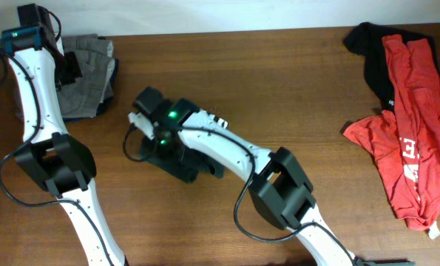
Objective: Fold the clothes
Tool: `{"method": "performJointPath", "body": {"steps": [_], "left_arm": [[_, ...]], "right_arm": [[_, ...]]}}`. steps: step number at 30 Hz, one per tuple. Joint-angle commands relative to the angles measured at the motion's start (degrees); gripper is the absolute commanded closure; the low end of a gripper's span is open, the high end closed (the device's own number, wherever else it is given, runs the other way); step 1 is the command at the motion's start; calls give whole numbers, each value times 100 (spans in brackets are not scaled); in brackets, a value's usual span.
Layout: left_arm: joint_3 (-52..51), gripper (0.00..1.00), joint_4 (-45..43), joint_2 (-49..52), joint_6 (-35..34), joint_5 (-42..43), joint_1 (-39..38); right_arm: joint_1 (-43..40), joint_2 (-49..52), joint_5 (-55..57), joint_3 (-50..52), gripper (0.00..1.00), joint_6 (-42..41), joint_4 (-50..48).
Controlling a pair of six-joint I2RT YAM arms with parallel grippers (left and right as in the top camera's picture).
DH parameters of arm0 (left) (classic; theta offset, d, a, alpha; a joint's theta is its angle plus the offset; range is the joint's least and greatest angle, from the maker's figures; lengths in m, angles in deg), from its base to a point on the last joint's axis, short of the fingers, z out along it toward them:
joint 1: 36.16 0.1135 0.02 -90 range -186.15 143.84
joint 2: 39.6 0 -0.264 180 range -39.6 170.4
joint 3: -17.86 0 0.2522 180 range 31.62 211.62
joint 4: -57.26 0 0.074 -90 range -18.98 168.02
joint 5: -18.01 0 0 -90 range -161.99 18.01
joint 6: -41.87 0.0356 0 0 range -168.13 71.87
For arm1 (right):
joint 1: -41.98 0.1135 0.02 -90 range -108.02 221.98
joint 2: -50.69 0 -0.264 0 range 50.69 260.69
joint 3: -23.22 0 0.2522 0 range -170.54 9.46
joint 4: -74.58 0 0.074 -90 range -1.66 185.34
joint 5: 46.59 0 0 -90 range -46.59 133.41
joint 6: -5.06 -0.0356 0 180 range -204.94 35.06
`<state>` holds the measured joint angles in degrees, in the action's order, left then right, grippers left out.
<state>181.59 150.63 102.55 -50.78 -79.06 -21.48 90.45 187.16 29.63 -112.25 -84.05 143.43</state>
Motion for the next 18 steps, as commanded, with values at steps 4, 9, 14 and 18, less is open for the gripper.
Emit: {"method": "performJointPath", "body": {"steps": [4,9,14,18], "left_arm": [[125,85,-7,59,-55,-22,138],[125,85,22,59,-55,46,162],[125,85,101,59,-55,608,162],[125,85,170,59,-55,999,151]], "right_arm": [[-138,-105,-232,-190,82,-118,57],[-789,-330,-210,-883,81,-114,433],[-1469,-326,-219,-1126,76,-4,739],[-1784,-197,-321,-905,85,129,1069]]}}
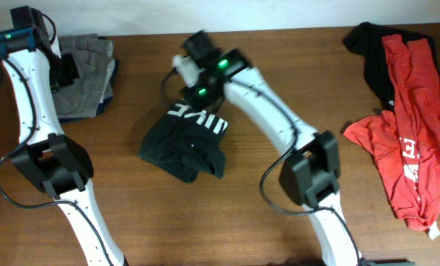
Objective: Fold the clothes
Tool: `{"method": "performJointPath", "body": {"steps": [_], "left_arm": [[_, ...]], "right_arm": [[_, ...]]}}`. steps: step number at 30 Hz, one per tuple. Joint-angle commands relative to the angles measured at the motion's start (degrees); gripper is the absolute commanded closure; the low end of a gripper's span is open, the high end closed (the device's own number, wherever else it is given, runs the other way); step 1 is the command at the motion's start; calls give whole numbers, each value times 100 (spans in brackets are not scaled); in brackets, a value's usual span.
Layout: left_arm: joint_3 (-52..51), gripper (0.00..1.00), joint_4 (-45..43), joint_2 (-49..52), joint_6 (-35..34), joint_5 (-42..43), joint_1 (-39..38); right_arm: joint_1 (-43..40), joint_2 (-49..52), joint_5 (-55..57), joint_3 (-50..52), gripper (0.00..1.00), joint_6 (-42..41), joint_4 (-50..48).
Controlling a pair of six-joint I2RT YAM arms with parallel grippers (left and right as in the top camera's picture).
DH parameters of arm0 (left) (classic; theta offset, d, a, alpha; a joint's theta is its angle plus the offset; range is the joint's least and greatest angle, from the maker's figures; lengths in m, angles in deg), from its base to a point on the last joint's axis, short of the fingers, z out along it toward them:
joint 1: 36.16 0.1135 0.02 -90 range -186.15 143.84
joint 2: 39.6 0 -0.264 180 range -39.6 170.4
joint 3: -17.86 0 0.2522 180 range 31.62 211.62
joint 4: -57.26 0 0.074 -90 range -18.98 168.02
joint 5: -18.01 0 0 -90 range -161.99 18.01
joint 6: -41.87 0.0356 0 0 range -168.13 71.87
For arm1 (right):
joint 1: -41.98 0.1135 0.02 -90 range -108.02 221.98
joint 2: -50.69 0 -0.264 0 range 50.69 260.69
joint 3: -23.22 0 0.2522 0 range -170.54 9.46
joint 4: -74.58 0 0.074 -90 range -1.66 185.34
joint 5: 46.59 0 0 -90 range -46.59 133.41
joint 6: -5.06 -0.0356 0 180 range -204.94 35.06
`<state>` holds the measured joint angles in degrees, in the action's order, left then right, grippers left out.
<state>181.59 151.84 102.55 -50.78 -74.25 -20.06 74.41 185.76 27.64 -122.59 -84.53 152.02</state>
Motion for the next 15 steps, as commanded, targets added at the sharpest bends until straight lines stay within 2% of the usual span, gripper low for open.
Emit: {"method": "performJointPath", "body": {"steps": [1,7,15], "left_arm": [[125,86,66,59,-55,560,9],[125,85,107,59,-55,660,-33],[114,85,107,61,-55,660,-136]], "right_arm": [[-205,0,-240,201,87,284,284],[-83,72,-682,966,96,538,295],[221,74,-846,1506,96,535,-136]]}}
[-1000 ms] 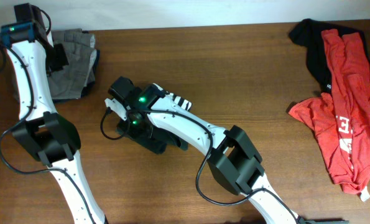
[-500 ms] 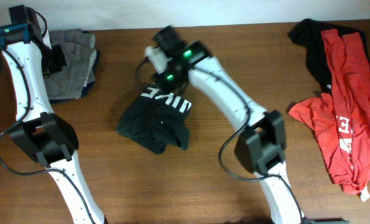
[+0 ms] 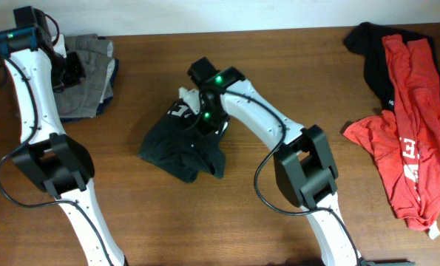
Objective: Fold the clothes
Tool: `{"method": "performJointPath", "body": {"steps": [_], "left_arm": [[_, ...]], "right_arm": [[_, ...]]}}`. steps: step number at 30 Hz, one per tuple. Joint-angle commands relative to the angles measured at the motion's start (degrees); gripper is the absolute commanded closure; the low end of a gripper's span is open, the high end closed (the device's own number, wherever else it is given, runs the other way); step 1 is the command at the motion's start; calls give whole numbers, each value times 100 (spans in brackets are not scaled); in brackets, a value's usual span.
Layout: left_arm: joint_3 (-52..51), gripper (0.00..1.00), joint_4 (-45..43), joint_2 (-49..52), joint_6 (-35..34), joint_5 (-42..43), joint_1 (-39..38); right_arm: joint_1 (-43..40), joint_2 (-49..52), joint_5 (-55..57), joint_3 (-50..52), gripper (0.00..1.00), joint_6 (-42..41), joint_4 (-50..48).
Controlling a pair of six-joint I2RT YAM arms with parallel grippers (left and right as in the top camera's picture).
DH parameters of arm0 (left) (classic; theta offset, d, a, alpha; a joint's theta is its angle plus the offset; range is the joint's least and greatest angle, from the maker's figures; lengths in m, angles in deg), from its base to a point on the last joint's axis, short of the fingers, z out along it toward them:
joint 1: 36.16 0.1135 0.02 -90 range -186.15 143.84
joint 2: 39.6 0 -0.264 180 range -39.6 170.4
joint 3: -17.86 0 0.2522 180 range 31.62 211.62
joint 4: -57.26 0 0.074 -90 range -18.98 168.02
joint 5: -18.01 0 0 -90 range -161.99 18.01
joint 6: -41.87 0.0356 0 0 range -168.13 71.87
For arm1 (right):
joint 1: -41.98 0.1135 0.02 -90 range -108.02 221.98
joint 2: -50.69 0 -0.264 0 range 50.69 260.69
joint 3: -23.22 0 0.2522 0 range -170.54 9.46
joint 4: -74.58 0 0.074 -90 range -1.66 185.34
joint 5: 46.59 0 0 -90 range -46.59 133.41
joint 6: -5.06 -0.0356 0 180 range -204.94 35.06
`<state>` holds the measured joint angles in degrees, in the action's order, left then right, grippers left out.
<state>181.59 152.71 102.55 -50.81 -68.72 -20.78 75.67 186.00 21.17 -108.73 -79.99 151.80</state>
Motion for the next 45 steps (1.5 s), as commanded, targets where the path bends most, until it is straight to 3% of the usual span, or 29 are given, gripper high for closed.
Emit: {"method": "performJointPath", "body": {"steps": [1,5,11,16,22,27,29,33,39,42,45], "left_arm": [[111,85,22,61,-52,107,-79],[103,85,24,90,-52,107,-164],[63,85,22,153,-52,107,-348],[-17,85,37,153,-55,107,-481],[-153,85,37,153,-55,151,-667],[-232,85,-7,153,-52,151,-942],[-258,84,-33,153,-52,149,-1043],[-262,80,-70,153,-52,-26,-1165],[-262,75,-188,153,-122,0,-1108],[-262,74,-210,153,-120,-2,-1110],[-262,72,-249,153,-118,-2,-1110]], "right_arm": [[120,50,-197,160,96,81,-199],[107,168,-74,319,96,-323,-754],[-74,474,68,326,96,-2002,-1644],[-219,511,1115,328,96,-3034,-2105],[-673,511,2026,328,96,-3910,-2186],[-1239,511,2144,328,96,-4765,-1932],[-1384,509,2083,315,96,-4765,-1792],[-1650,304,1591,232,95,-3856,-1534],[-1722,-299,831,74,78,-2105,-1226],[-1665,-509,828,74,70,-1862,-1062],[-1552,-529,697,76,69,-1867,-914]]}}
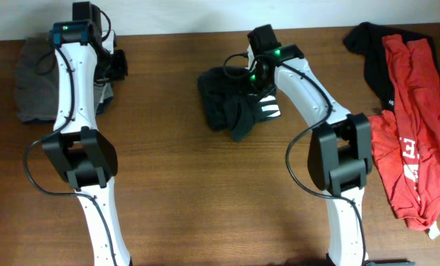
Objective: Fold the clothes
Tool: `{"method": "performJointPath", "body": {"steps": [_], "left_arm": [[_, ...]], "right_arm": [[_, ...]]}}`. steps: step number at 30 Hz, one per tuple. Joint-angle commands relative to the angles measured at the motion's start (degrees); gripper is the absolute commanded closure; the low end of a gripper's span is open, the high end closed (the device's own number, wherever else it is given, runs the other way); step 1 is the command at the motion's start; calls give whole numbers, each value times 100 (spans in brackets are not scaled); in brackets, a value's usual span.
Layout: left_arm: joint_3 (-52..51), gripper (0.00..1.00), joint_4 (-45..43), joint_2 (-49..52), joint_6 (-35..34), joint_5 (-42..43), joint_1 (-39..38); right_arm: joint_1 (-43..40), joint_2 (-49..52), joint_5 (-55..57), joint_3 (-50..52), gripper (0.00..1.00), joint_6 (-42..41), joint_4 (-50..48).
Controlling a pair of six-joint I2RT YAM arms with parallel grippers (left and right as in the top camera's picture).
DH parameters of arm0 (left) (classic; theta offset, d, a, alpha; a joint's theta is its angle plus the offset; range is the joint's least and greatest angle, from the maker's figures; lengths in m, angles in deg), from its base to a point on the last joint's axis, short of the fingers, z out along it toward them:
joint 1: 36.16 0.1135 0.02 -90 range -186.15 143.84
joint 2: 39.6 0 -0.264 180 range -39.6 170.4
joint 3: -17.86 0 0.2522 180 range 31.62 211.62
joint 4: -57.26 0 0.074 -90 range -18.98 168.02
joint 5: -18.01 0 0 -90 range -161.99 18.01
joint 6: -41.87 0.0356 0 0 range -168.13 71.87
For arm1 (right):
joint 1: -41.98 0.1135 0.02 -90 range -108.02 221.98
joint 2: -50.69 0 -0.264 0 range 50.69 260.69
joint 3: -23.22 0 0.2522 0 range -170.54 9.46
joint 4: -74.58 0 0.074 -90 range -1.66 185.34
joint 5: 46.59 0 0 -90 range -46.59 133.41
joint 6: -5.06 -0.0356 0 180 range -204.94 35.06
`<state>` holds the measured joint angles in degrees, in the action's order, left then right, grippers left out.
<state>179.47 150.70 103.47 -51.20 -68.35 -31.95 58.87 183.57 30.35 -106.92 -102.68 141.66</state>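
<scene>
A crumpled black garment with white lettering lies at the table's upper middle. My right gripper sits at its upper right edge, apparently shut on the cloth. A folded grey pile rests at the far left, partly hidden under my left arm. My left gripper hovers at the pile's right edge; its jaws are too dark to read. A red shirt and another black garment lie unfolded at the far right.
The brown wooden table ends near the top of the overhead view against a white wall. Both arms reach up from the bottom edge, the left one crossing the pile and the right one passing close to the red shirt.
The black garment has shifted up and to the right, along with my right gripper, and is more bunched. My left gripper went from over the grey pile to its right edge.
First my right gripper was low over the black garment at centre left. Then it was higher, above the garment's top edge, then back on its upper part. Now garment and gripper are further right. My left gripper stayed over the grey pile until now.
</scene>
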Motion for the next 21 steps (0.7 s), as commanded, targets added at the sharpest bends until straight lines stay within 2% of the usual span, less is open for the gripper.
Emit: {"method": "performJointPath", "body": {"steps": [1,12,21], "left_arm": [[-50,72,-61,61,-79,-39,7],[-50,71,-61,61,-79,-39,7],[-50,71,-35,61,-79,-39,7]], "right_arm": [[192,-264,-223,-101,69,400,125],[1023,-131,284,13,67,378,-476],[881,-105,603,17,68,398,-505]]}}
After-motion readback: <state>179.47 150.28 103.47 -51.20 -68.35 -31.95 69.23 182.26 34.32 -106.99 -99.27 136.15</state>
